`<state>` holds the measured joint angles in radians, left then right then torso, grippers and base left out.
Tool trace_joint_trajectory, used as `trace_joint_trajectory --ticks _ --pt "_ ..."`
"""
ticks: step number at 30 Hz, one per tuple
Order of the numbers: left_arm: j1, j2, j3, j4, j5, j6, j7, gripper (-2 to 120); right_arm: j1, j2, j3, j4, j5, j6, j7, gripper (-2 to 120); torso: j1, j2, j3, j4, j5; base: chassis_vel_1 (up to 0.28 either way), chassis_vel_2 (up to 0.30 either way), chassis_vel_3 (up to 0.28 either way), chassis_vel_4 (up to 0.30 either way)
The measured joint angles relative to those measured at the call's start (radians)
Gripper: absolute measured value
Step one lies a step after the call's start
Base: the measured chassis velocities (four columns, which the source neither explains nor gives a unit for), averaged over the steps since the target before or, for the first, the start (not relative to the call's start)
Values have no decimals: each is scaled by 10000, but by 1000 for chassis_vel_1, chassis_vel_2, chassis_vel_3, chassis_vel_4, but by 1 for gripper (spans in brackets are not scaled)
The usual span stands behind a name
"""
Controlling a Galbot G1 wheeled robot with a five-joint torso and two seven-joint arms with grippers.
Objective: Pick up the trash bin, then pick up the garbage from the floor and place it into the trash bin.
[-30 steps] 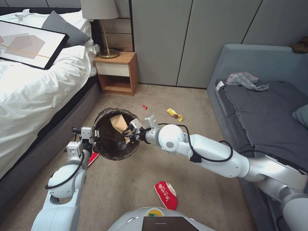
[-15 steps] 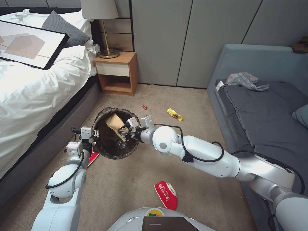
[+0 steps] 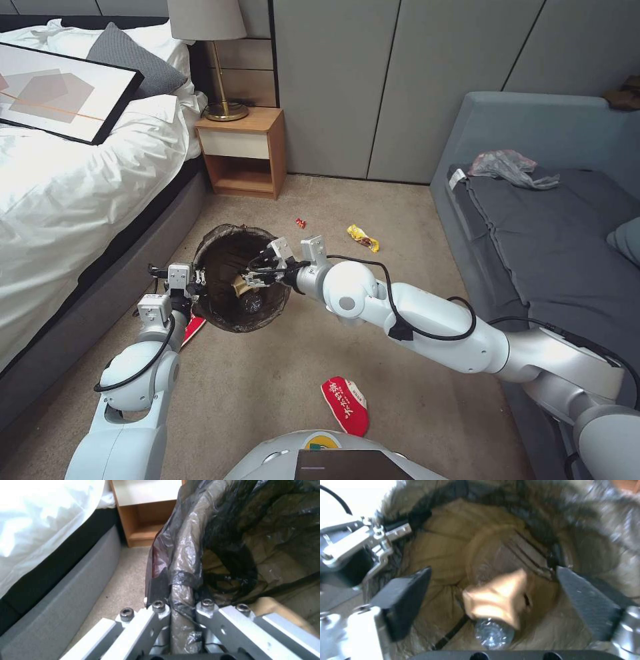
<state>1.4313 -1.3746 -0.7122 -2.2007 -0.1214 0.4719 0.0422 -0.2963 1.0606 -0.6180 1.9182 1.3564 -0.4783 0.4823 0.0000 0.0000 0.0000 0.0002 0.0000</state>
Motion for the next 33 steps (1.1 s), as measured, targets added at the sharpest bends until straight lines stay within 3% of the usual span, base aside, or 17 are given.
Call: trace_joint_trajectory --ticks 4,13,17,18,21,23,25,26,28,30,31,33 --pt "-1 4 4 0 -1 3 0 3 -45 -232 347 389 92 60 74 100 0 0 0 0 0 0 0 0 0" --pt "-18 3 40 9 2 13 -1 3 -374 -929 1592 1567 234 264 181 100 0 0 0 -1 0 0 0 0 0" --pt "-6 -10 26 -58 4 16 -1 3 -1385 -1569 3595 2201 -569 706 175 100 0 1 -1 -2 2 0 0 0 0" --pt "-6 -10 26 -58 4 16 -1 3 -1385 -1569 3595 2201 -569 706 175 100 0 1 -1 -2 2 0 0 0 0" --pt "46 -7 -17 -88 4 12 -1 3 -2760 -2114 5401 2349 -2371 1561 72 100 0 0 -1 -1 3 0 0 0 0" --pt "57 -4 -28 -97 5 11 -2 3 -3183 -2211 5929 2348 -2969 1760 -1 100 0 0 -1 -1 3 0 0 0 0" --pt "75 12 -36 -105 2 1 1 3 -4531 -2325 7376 2284 -4469 2230 -114 100 0 0 -1 -4 4 0 0 0 0" --pt "83 12 -35 -105 1 -3 3 3 -5230 -2239 8096 2203 -5181 2450 -140 100 0 1 -1 -5 4 0 0 0 0" --pt "87 11 -35 -106 2 -6 3 3 -5471 -2192 8346 2167 -5448 2534 -149 100 0 0 -1 -6 4 0 0 0 0" --pt "144 -9 -18 -150 17 -26 -2 3 -7131 -1727 10211 1761 -7532 3104 -445 100 0 1 -1 -2 3 0 0 0 0" --pt "144 -9 -18 -150 17 -26 -2 3 -7131 -1727 10211 1761 -7532 3104 -445 100 0 1 -1 -2 3 0 0 0 0" --pt "203 -16 -13 -196 23 -47 -3 3 -8250 -1298 11138 1315 -8838 3654 -742 100 0 0 -1 -5 5 0 0 0 0"
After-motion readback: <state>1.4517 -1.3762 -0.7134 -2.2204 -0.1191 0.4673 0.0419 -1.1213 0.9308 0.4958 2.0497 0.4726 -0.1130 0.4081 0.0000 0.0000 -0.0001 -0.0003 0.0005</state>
